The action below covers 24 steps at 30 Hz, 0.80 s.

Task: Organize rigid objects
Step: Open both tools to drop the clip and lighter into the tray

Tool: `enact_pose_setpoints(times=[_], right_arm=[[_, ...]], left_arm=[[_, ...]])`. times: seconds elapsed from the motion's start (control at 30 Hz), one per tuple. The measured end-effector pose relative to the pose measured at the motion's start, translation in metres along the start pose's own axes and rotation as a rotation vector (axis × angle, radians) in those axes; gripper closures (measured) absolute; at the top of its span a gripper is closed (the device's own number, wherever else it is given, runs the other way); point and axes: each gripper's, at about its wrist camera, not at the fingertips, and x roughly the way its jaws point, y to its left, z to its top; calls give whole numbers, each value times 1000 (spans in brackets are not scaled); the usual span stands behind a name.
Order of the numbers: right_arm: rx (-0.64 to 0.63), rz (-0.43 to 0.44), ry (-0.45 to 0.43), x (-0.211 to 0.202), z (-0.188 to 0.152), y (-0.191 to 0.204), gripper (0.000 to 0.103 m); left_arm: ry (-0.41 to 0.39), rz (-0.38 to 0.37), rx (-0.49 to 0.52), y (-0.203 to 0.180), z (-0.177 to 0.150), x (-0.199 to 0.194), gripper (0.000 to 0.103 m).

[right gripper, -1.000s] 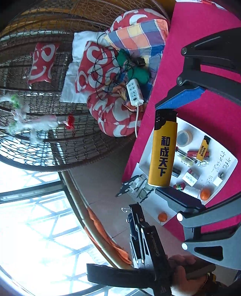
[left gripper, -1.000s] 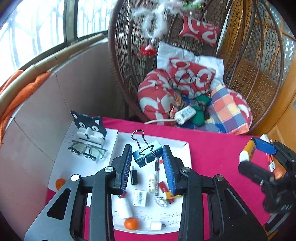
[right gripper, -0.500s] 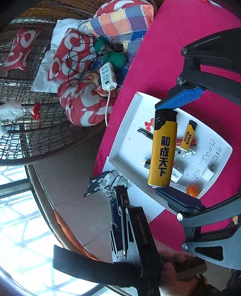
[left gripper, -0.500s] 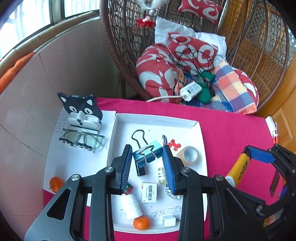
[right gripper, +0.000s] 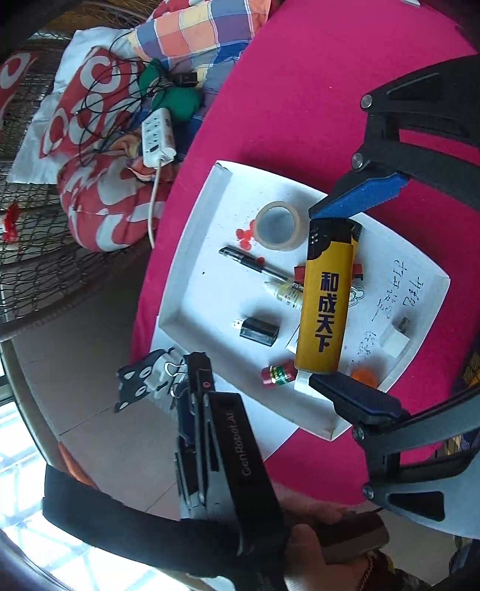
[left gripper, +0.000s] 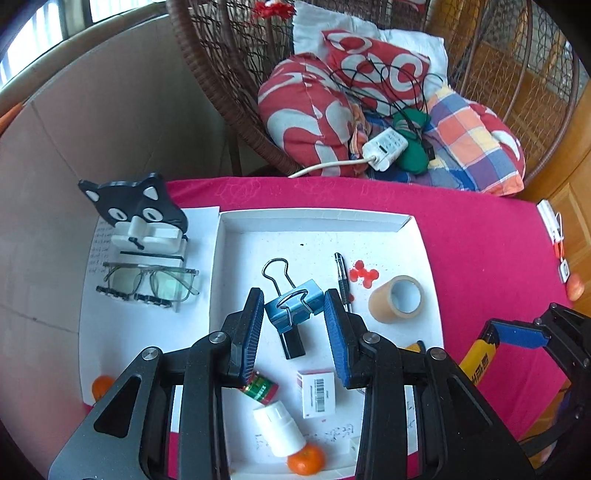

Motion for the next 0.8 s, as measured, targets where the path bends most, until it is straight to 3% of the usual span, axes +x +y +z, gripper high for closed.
enact_pose_setpoints(times=[0.43, 0.73, 0.77, 0.8], right_arm=[[-38, -24, 126, 48, -1, 14, 21], [-40, -43, 107, 51, -5, 21, 18], [-40, -49, 96, 50, -5, 21, 14], [-40, -51, 91, 49, -5, 21, 14]], left_arm=[[146, -22, 21, -6, 5, 62, 70], [185, -16, 1, -5, -1, 72, 67], [176, -16, 1, -6, -1, 71, 60], [165, -18, 2, -7, -1, 70, 39]])
